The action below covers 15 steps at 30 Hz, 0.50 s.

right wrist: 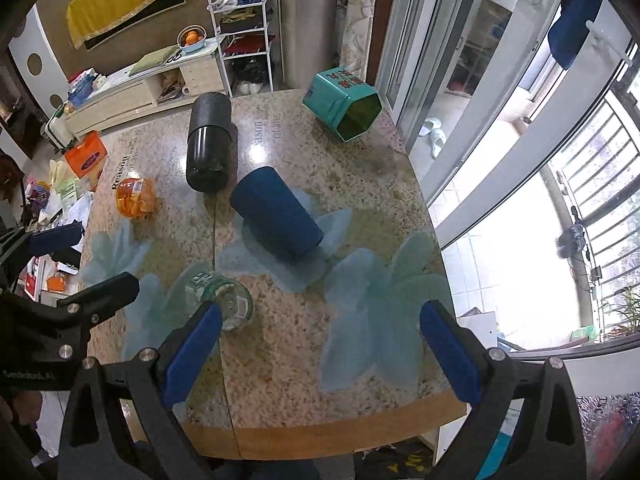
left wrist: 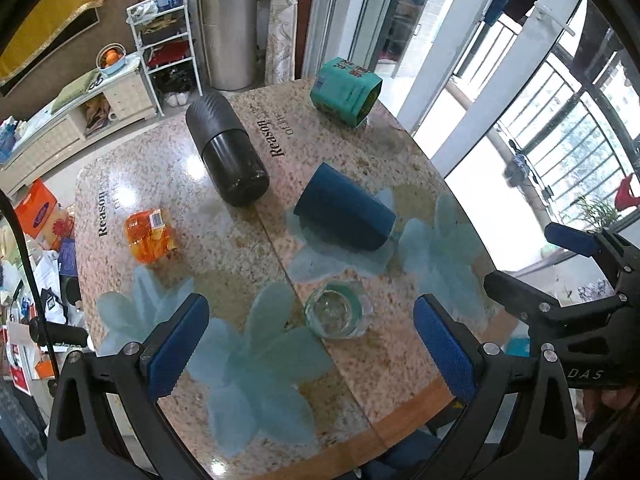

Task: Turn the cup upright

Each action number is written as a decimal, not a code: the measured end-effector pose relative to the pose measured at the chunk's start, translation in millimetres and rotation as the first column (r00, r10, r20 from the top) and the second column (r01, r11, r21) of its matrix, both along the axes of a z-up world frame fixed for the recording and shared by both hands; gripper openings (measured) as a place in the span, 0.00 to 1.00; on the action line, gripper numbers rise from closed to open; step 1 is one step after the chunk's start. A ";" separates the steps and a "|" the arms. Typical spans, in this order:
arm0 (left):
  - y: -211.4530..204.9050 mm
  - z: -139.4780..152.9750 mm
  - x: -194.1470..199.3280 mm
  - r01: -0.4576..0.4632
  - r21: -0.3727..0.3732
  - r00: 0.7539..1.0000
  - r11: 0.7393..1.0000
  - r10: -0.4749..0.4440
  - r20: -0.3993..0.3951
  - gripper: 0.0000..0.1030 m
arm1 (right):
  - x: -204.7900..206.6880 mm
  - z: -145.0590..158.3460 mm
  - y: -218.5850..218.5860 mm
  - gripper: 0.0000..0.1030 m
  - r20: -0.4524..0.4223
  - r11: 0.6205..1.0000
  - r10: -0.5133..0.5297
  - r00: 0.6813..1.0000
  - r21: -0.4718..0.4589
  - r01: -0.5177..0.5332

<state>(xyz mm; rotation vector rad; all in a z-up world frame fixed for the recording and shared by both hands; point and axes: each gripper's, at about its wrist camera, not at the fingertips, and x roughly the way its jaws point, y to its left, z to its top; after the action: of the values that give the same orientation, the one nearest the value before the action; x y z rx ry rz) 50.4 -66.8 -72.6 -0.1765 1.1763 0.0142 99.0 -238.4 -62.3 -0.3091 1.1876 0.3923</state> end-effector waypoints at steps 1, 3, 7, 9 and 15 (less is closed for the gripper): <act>-1.5 0.0 -0.2 -0.006 0.001 1.000 1.000 0.006 0.002 1.00 | 1.9 -0.9 -2.9 0.97 -0.006 1.000 0.003 1.000 0.005 -0.003; -4.9 -0.5 -0.8 -0.027 -0.003 1.000 1.000 0.027 0.001 1.00 | 4.4 -3.6 -7.6 0.97 -0.013 1.000 0.016 1.000 0.025 -0.016; -11.6 -1.0 -4.1 -0.042 0.012 0.999 0.999 0.042 0.012 1.00 | 5.4 -9.4 -9.1 0.97 -0.024 0.998 0.042 0.999 0.041 -0.041; -13.9 -2.0 -5.0 -0.050 0.022 0.999 0.998 0.050 0.013 1.00 | 5.0 -8.3 -10.6 0.97 -0.016 0.998 0.048 0.999 0.042 -0.047; -18.4 -3.5 -9.9 -0.070 0.034 0.997 0.997 0.070 0.015 1.00 | 7.1 -6.5 -17.5 0.97 -0.020 0.997 0.046 0.999 0.066 -0.045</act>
<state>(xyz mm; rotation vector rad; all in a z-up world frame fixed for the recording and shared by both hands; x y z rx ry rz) 40.5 -85.1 -76.0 -0.1866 1.1547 0.0948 106.2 -255.9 -68.8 -0.2757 1.1882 0.4744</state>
